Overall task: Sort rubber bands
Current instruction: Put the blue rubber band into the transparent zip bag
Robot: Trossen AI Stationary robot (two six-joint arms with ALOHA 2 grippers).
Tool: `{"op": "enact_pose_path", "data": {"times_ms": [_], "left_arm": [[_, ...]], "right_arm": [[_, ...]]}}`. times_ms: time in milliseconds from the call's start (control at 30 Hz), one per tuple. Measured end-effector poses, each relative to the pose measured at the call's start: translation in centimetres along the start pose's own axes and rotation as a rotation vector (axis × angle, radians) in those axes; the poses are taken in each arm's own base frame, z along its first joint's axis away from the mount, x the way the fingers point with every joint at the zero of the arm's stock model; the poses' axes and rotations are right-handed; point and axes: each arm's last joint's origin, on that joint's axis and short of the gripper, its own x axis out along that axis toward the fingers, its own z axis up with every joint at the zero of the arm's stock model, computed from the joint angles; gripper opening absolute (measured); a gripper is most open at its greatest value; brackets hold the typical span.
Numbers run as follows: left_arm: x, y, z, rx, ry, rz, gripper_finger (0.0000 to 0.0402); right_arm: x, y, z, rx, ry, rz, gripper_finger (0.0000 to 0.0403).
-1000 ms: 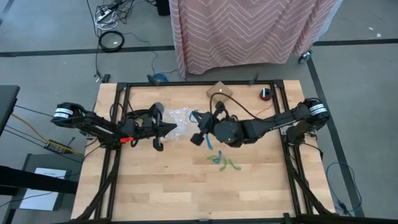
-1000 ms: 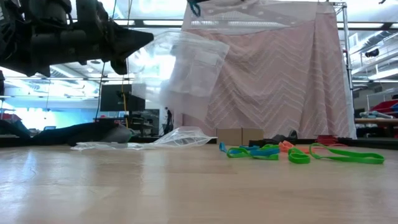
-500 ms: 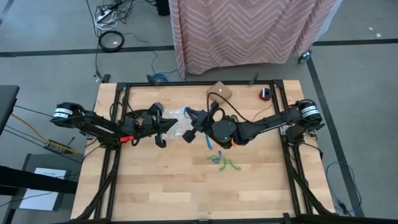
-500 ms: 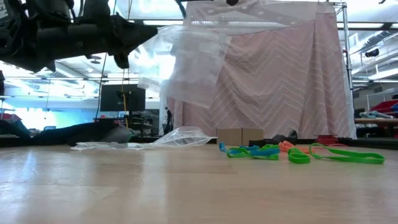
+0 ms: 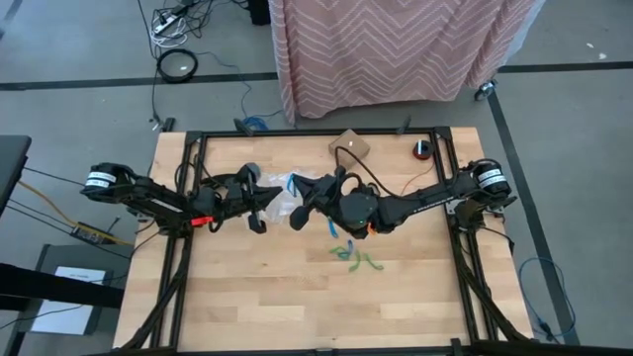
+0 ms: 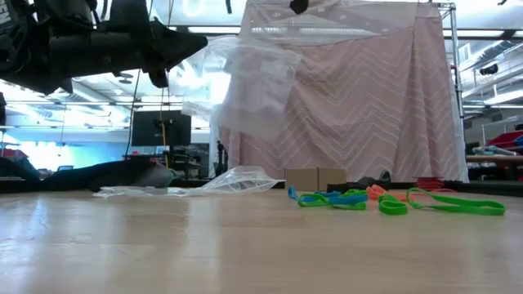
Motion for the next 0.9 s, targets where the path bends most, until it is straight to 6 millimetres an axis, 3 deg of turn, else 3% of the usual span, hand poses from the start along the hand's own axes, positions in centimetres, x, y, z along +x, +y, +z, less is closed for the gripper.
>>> {"op": "enact_pose_path", "data": {"times_ms": [133, 500, 900], "left_arm": [[0.0, 0.1, 0.0, 0.02, 0.002, 0.02, 0.0001], [0.0, -0.3, -0.2, 0.007, 0.013, -0.107, 0.0001], [0.0, -0.4, -0.4, 0.011, 0.033, -0.124, 0.0001]], "right_arm": [[0.0, 0.0, -0.1, 0.076, 0.004, -0.001, 0.0], [0.2, -0.9, -2.4, 0.015, 0.195, -0.004, 0.0], [-2.6, -1.0, -0.7, -0.057, 0.3, 0.08, 0.0]]}}
